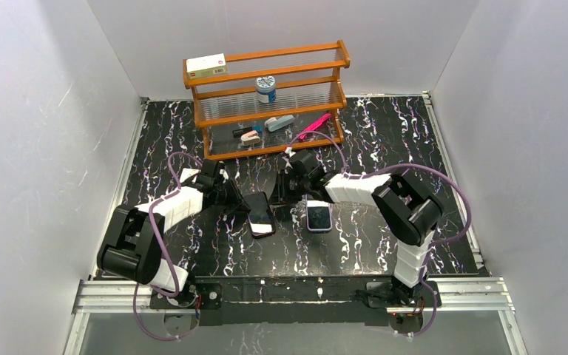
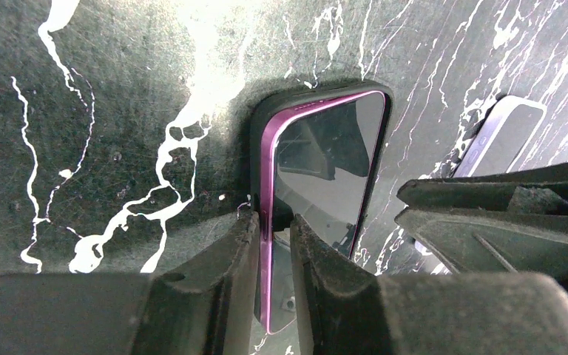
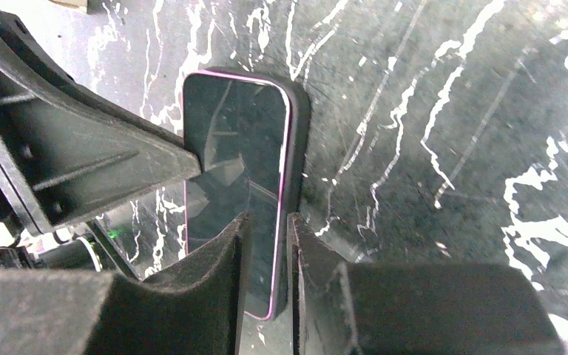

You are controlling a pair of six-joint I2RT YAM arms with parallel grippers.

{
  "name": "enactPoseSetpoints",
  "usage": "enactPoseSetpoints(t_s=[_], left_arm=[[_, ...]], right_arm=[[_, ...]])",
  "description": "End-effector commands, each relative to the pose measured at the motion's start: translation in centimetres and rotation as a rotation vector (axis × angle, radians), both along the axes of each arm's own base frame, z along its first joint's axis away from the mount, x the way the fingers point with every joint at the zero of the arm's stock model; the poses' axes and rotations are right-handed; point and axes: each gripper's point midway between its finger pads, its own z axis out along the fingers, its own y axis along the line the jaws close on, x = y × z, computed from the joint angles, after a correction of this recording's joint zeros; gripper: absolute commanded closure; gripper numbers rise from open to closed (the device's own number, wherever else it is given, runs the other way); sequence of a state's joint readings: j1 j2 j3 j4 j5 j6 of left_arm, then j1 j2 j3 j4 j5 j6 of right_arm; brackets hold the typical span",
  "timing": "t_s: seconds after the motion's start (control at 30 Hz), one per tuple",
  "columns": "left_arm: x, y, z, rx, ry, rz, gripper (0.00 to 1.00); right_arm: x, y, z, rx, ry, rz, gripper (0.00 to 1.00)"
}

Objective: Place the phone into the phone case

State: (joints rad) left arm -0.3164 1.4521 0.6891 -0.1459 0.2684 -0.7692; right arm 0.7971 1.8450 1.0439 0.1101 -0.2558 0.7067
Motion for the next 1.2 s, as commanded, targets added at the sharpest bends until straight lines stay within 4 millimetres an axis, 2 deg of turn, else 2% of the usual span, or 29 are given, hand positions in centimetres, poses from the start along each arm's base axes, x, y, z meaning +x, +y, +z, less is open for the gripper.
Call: enactPoseSetpoints(t_s=[0.0, 0.23, 0.47, 0.57, 0.83, 1.03, 1.17], left_arm=[[0.0, 0.2, 0.0, 0.022, 0.003, -0.019, 0.81], [-0.7, -1.3, -0.4, -0.074, 0.021, -0.046, 0.91], [-0.6, -2.3, -0.6, -0.124, 0.029, -0.071, 0.91], [-0.4, -2.3, -0.3, -0.124, 0.020, -0.069, 0.89], [0.0, -1.4, 0.8, -0.076, -0.009, -0.043, 0.78], [0.0, -1.3, 1.0, -0.073, -0.014, -0.035, 0.77], [-0.1, -1.4, 0.7, -0.077, -0.004, -0.044, 0.82]], right_arm=[[0.9, 2.4, 1.2, 0.074, -0.026, 0.046, 0.68], [0.3, 3.2, -0.5, 0.066, 0.039, 0.065, 0.72], [-0.5, 3.3, -0.8, 0.061, 0.056, 0.071, 0.73], [-0.3, 3.1, 0.1, 0.064, 0.044, 0.061, 0.73], [1.6, 1.2, 4.6, 0.040, -0.103, -0.011, 0.71], [2.3, -0.3, 3.8, 0.020, -0.101, -0.044, 0.67], [2.3, -0.4, 2.7, 0.008, -0.080, -0.041, 0.66]])
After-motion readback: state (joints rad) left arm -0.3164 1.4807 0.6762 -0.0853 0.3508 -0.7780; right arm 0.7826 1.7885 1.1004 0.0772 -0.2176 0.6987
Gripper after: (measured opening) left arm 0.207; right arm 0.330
